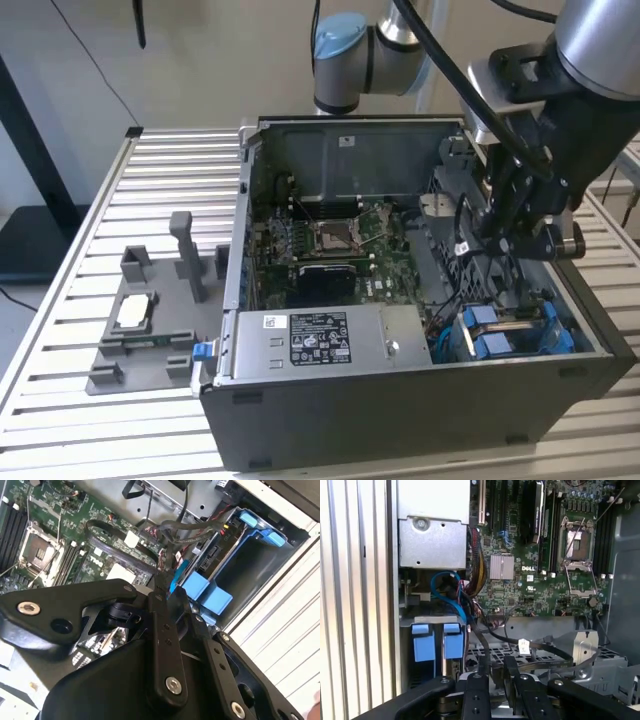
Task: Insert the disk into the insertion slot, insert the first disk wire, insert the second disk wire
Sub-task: 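Insert the second disk wire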
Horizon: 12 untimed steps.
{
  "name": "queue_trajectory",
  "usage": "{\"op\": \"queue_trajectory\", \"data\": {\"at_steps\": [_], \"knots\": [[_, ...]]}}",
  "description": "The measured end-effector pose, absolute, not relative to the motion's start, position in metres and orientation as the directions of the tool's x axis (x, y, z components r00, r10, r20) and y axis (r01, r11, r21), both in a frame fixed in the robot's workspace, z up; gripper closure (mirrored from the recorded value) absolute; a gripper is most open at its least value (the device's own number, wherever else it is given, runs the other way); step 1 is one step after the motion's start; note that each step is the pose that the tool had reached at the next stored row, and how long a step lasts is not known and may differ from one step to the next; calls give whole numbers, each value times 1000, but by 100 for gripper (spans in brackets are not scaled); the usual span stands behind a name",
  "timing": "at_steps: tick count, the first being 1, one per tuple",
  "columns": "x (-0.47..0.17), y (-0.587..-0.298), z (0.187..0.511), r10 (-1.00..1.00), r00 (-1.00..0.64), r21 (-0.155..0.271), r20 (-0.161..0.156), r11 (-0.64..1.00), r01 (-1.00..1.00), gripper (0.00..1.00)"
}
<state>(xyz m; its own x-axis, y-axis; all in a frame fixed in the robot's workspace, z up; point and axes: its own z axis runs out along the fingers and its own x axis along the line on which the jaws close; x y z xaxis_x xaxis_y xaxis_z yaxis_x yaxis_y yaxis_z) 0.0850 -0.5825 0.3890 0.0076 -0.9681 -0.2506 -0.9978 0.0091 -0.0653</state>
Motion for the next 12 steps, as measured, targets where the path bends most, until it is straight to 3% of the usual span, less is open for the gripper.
{"op": "queue_trajectory", "data": {"at_steps": [5, 7, 12], "knots": [[85, -583, 386, -964, 8, -65, -265, 10, -998, 73], [85, -583, 386, -964, 8, -65, -265, 10, -998, 82], [86, -583, 385, -967, 8, -63, -256, 9, -998, 84]]}}
